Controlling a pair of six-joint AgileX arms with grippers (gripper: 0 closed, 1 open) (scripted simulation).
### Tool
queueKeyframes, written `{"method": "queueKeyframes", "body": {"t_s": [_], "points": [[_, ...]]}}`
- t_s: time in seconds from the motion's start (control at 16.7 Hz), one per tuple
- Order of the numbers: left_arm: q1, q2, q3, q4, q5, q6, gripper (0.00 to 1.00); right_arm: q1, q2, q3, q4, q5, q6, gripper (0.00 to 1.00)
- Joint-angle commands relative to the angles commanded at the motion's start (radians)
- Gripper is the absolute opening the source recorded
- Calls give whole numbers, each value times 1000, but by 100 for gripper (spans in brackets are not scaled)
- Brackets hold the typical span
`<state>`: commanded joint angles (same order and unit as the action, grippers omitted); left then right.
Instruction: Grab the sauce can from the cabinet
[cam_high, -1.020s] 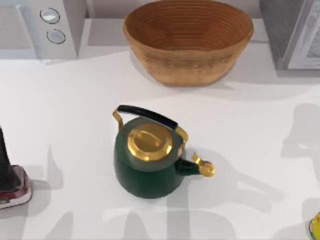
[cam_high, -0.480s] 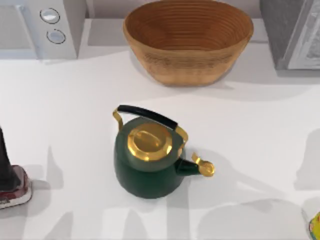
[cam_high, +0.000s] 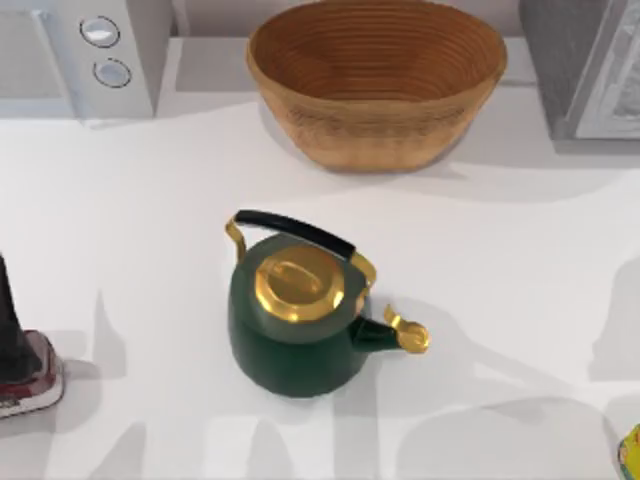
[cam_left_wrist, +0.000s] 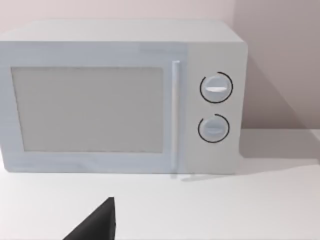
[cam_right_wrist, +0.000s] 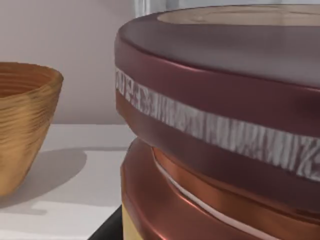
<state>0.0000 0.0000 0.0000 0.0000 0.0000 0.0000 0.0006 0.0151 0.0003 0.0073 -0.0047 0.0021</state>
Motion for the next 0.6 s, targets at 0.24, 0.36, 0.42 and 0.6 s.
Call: {"method": "queueKeyframes", "body": {"t_s": [0.24,0.36,0.42,0.6], "points": [[0,0,0,0,0,0,100,-29,147,17,141,-82,4,0],[0,0,0,0,0,0,100,-50,283,37,268,-154,7,0],[0,0,0,0,0,0,100,-61,365,49,343,-195,9,0],[0,0,0,0,0,0,100,-96,656,95,604,-335,14,0]]}}
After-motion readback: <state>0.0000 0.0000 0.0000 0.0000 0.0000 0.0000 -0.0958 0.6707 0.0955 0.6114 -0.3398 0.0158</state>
